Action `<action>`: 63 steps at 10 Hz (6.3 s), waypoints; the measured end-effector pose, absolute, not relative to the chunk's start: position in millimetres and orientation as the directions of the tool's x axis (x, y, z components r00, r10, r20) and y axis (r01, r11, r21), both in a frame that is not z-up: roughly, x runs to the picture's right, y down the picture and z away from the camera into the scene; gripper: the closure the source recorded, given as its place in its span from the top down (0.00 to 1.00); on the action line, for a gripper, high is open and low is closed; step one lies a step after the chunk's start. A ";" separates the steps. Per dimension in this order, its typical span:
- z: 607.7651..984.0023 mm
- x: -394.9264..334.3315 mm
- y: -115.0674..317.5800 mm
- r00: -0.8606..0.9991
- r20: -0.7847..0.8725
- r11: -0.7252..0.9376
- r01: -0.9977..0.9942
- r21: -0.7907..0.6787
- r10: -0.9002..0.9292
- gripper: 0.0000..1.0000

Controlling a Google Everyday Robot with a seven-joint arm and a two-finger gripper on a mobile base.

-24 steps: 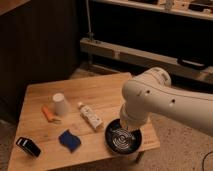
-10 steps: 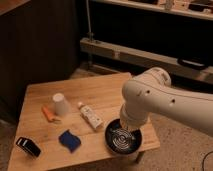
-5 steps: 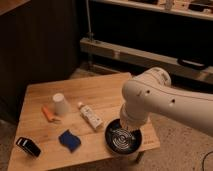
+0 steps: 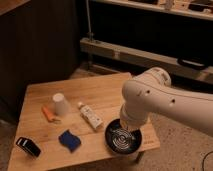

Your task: Place the bottle in the ceramic bowl

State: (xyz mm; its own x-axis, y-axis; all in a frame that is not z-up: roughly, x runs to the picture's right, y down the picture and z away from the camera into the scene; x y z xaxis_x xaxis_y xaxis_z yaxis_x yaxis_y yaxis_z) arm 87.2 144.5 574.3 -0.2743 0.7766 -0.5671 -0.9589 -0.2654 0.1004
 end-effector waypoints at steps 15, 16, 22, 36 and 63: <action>580.4 100.3 75.9 -0.237 -0.527 -0.253 -0.967 0.043 0.816 0.30; 584.4 102.4 57.7 -0.207 -0.534 -0.241 -0.971 0.007 0.820 0.26; 630.6 87.3 -1.1 0.154 -0.739 -0.158 -0.929 -0.334 0.656 0.31; 683.5 10.5 58.7 0.357 -0.491 -0.004 -0.806 -0.593 0.794 0.80; 805.5 -93.5 157.4 0.691 -0.235 0.359 -0.600 -0.715 0.684 0.80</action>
